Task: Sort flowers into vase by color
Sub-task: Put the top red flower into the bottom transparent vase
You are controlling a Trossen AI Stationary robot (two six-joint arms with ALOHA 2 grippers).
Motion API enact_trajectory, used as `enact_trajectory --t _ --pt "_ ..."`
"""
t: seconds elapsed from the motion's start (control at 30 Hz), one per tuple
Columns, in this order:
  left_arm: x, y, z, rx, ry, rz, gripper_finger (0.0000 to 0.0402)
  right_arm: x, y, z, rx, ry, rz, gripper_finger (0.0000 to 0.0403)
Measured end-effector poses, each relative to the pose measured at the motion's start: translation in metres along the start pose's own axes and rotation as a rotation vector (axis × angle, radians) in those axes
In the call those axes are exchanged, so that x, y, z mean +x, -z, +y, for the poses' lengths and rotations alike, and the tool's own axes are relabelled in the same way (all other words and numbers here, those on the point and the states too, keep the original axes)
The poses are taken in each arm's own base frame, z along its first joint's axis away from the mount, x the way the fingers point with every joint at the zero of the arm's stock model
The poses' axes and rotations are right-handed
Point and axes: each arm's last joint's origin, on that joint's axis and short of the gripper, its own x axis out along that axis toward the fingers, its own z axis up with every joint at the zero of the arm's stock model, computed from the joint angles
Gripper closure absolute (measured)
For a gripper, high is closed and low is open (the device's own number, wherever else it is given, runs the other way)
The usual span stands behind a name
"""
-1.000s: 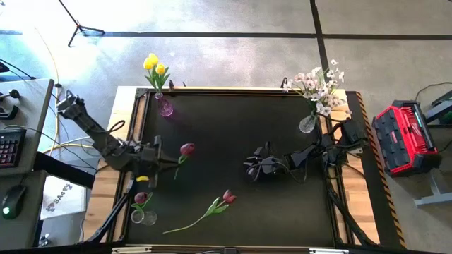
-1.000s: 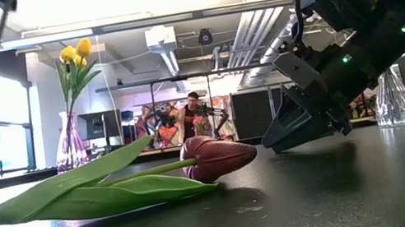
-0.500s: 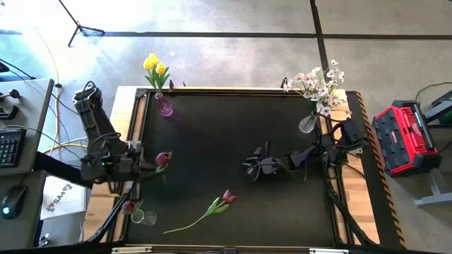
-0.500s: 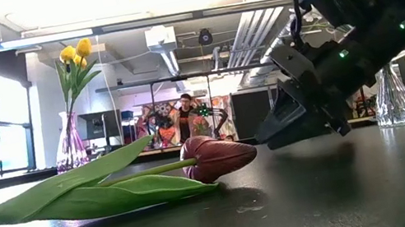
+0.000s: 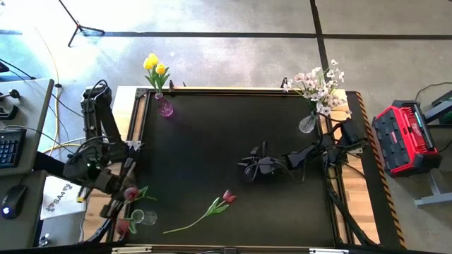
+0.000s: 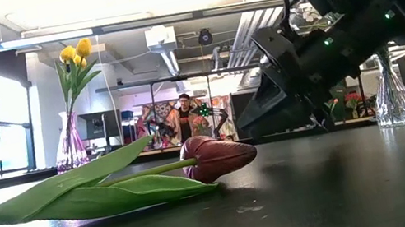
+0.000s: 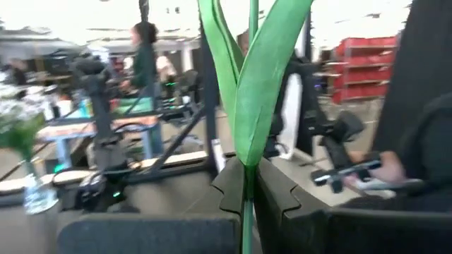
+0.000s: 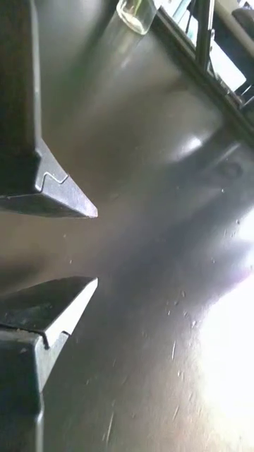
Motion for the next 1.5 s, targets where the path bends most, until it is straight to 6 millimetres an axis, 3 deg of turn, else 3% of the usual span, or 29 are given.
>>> enact_trajectory --t 0.33,0.63,1.1,1.27,1.5 --pt "-0.023 -0.01 -0.004 -0.109 0.136 -0.029 0.0401 0.001 -0.003 0.006 0.03 -0.014 -0.013 0.0269" --pt "-0.029 -0.017 -0.005 -0.181 0.163 -0.053 0.0401 0.0 -0.002 0.007 0.065 -0.012 -0.015 0.0269" --pt "-0.029 0.015 -0.024 -0.158 0.127 0.101 0.0399 0.0 -0.002 0.007 0.078 -0.003 -0.024 0.0269" --pt "-0.027 0.022 -0.029 -0.101 0.069 0.114 0.037 -0.002 0.002 0.011 0.091 -0.017 -0.017 0.0269" --pt "-0.031 0.023 -0.023 -0.075 -0.105 0.106 0.0286 -0.007 0.005 0.028 0.023 -0.076 -0.038 0.0269"
